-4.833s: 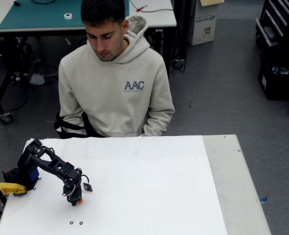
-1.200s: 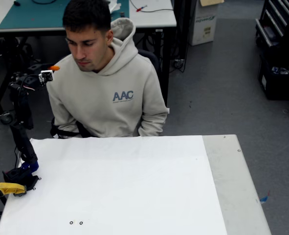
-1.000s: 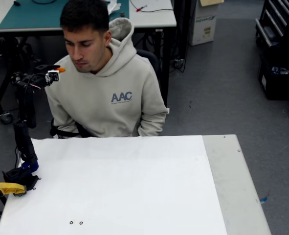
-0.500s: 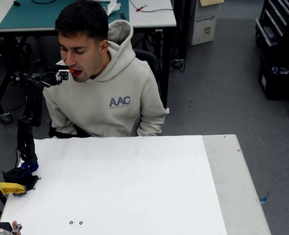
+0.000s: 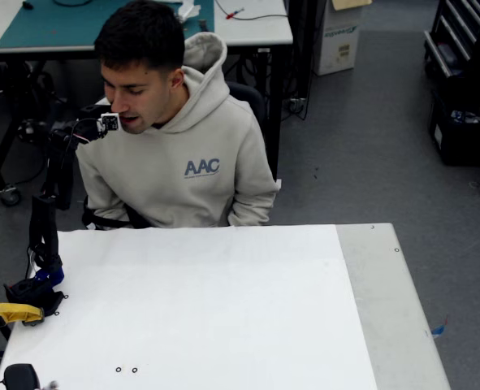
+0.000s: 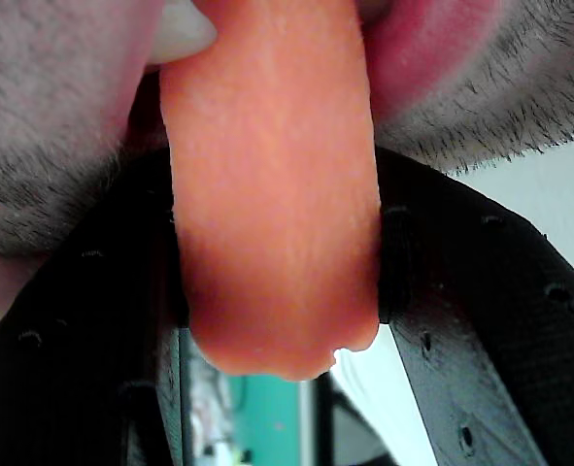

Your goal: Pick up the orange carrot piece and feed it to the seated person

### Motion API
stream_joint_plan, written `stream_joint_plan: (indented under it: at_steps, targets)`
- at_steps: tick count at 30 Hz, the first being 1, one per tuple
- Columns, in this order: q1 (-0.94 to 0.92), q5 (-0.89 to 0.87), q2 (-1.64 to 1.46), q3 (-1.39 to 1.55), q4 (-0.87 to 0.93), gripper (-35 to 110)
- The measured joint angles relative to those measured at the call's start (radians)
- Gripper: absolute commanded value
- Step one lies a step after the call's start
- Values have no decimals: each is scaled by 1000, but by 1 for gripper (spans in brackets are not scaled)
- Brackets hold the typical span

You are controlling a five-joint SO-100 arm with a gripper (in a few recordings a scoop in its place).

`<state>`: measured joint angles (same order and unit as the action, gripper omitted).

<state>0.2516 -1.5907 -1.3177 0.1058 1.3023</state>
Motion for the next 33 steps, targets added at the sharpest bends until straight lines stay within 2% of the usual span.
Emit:
stream_joint_plan:
  at_steps: [33]
  targets:
    - [-71, 2, 5, 0, -77, -2]
